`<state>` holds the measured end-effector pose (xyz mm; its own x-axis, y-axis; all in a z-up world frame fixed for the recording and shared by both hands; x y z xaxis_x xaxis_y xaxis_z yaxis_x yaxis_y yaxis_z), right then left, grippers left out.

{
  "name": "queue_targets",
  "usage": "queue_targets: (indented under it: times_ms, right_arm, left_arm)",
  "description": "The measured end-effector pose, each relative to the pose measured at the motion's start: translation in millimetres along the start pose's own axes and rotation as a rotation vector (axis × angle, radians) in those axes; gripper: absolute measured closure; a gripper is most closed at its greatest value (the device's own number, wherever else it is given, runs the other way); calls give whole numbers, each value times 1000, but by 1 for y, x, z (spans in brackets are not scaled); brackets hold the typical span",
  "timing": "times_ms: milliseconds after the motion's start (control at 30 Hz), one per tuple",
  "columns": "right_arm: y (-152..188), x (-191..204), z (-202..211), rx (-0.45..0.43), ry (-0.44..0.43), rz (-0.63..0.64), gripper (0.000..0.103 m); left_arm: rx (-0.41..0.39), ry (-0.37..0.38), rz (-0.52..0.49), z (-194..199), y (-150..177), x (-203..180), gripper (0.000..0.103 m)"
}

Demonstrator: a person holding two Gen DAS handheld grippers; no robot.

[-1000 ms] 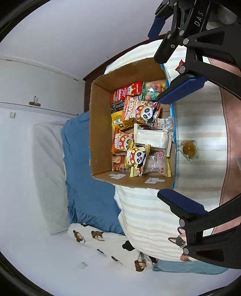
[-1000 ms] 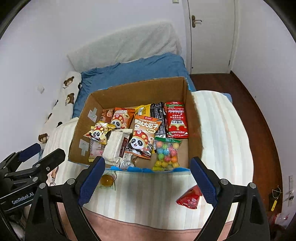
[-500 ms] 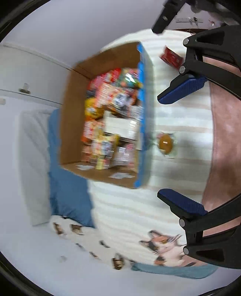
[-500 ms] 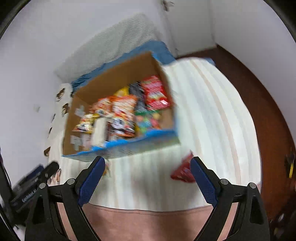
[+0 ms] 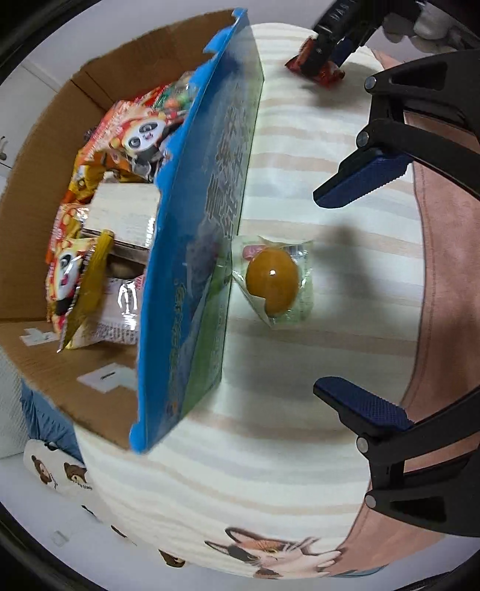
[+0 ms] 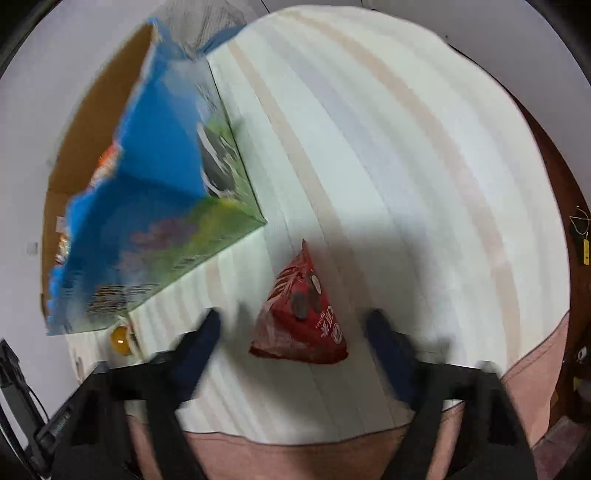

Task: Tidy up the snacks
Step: 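Grasp the orange egg snack with left tool while right grasps red triangle candy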

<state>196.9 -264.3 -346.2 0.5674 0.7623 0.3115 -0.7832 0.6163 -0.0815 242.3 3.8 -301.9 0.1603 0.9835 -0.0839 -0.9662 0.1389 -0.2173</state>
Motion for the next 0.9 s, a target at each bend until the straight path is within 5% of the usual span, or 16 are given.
queue_targets:
  times_ms: [100, 200, 233, 267, 300, 533, 900]
  right_arm:
    - [2, 2, -2, -32, 26, 37, 53]
    - [4, 6, -3, -39, 33, 57, 56]
    - [6, 8, -3, -39, 34, 66, 57]
    - [7, 12, -3, -37, 35, 72, 57]
    - [9, 13, -3, -37, 35, 78, 57]
    - [37, 21, 7, 4, -6, 132, 57]
    - [161, 23, -9, 251, -37, 328, 57]
  left_arm:
    - [23, 11, 3, -13, -8, -2, 9]
    - [36, 18, -2, -28, -17, -5, 14]
    - [31, 23, -4, -31, -19, -5, 23]
    - [35, 25, -5, -34, -20, -6, 47]
    - [52, 26, -11, -39, -19, -7, 55]
    - [54, 11, -59, -27, 10, -22, 57]
    - [205, 71, -78, -14, 159, -31, 57]
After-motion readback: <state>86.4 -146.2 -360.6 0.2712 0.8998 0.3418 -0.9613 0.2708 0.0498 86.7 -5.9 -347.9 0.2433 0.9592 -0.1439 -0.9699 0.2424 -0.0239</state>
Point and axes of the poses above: each gripper's, at about its wrist camera, not at the fingertips, and z roughly against the way its jaws point, x to its left, y to its underside, the point moved 4 cm from there along -z, roughly the way its jaws point, and after that the axes turned 9 degrees about -z, right-handed, at the moved point
